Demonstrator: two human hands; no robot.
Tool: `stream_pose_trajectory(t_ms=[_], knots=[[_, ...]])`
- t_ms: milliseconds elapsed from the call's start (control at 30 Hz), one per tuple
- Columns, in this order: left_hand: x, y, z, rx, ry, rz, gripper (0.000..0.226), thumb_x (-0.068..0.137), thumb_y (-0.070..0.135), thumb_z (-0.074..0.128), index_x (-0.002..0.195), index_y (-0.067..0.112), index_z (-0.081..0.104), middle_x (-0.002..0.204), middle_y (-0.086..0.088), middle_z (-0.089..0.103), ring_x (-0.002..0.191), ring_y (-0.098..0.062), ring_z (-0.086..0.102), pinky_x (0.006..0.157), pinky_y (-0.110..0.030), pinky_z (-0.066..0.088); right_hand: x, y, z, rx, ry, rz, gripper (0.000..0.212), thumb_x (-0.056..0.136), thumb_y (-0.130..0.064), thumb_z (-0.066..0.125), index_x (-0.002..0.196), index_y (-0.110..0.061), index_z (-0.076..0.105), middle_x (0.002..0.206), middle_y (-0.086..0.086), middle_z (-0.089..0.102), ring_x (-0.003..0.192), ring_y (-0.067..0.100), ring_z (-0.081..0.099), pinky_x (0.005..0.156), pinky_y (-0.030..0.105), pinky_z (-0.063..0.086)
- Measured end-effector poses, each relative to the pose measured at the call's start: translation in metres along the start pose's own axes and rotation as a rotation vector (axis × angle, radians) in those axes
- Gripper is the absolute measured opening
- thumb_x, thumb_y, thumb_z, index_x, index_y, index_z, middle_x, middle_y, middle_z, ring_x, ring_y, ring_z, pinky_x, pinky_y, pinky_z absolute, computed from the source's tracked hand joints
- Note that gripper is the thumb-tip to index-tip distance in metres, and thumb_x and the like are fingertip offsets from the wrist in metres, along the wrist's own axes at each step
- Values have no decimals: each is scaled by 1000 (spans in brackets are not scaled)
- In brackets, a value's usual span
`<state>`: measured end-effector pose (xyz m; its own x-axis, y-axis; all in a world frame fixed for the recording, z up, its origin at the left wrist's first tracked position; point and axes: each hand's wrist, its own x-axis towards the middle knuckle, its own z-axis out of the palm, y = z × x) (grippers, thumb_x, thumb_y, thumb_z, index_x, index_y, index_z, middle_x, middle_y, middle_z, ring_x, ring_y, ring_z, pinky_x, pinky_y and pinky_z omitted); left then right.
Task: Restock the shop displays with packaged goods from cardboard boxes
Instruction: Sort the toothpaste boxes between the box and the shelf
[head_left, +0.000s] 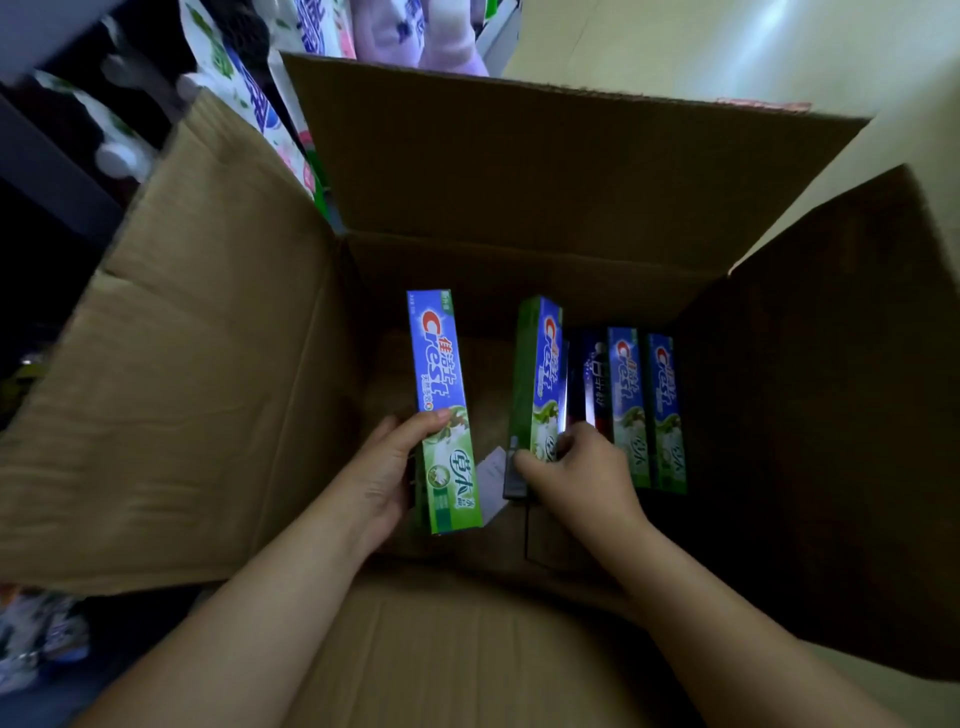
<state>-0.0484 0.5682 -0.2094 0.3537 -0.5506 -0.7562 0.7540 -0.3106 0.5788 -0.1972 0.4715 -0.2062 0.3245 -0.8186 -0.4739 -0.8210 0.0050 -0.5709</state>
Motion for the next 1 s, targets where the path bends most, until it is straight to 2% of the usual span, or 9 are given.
stream_pose_trajectory(t_ms=[200,333,400,467,533,700,767,867,1000], knots=[[4,0,6,-40,22,32,100,47,32,86,135,8,46,109,-13,70,91,-24,69,83,-40,55,-52,-41,-18,-23,27,-241,41,64,-51,68,79,-25,40,77,-6,58,69,10,58,59,34,49],[-3,1,15,-15,-53,54,63,72,50,59,119,9,61,88,-5,75,76,-15,72,73,-30,57,-58,-44,-3,55,14,-303,45,67,-44,73,82,-23,37,85,-6,47,74,5,49,58,19,40],[-10,4,16,-19,-116,37,74,61,65,57,112,12,67,89,-6,75,78,-17,72,70,-30,57,-57,-43,1,111,-18,-282,48,67,-46,76,83,-28,34,91,-7,50,78,4,55,60,23,50],[-17,6,18,-52,-196,27,85,35,75,73,93,13,75,86,-9,75,76,-19,73,61,-29,57,-57,-43,2,126,-61,-261,51,68,-50,76,84,-31,31,97,-9,55,82,5,61,62,31,56],[-21,7,19,-65,-224,4,97,13,62,87,93,9,71,81,-10,74,69,-20,72,53,-27,56,-60,-46,3,89,-88,-276,53,68,-53,75,86,-33,29,101,-11,56,87,5,61,64,30,57],[-15,6,12,-19,-244,-52,87,26,48,89,101,10,65,82,-10,73,70,-21,71,61,-31,57,-56,-40,-1,298,-239,-195,40,74,-56,69,88,-32,41,100,-8,60,92,10,62,67,27,54],[-12,3,11,33,-211,-14,86,24,50,87,99,13,66,82,-6,74,71,-18,71,68,-32,54,-37,-21,-5,416,-120,-79,30,85,-51,60,100,-27,51,102,-4,62,95,14,62,73,26,50],[-10,0,10,90,-199,-4,73,30,48,80,94,15,66,76,-3,74,66,-14,71,66,-30,55,3,23,-15,268,191,100,39,91,-39,57,124,-20,50,122,0,55,108,14,55,83,28,48],[-10,-2,9,145,-209,-27,67,32,48,78,90,16,68,77,-4,74,67,-14,71,67,-31,53,41,66,-17,22,228,198,56,90,-29,61,140,-17,39,144,8,36,134,29,39,105,50,41]])
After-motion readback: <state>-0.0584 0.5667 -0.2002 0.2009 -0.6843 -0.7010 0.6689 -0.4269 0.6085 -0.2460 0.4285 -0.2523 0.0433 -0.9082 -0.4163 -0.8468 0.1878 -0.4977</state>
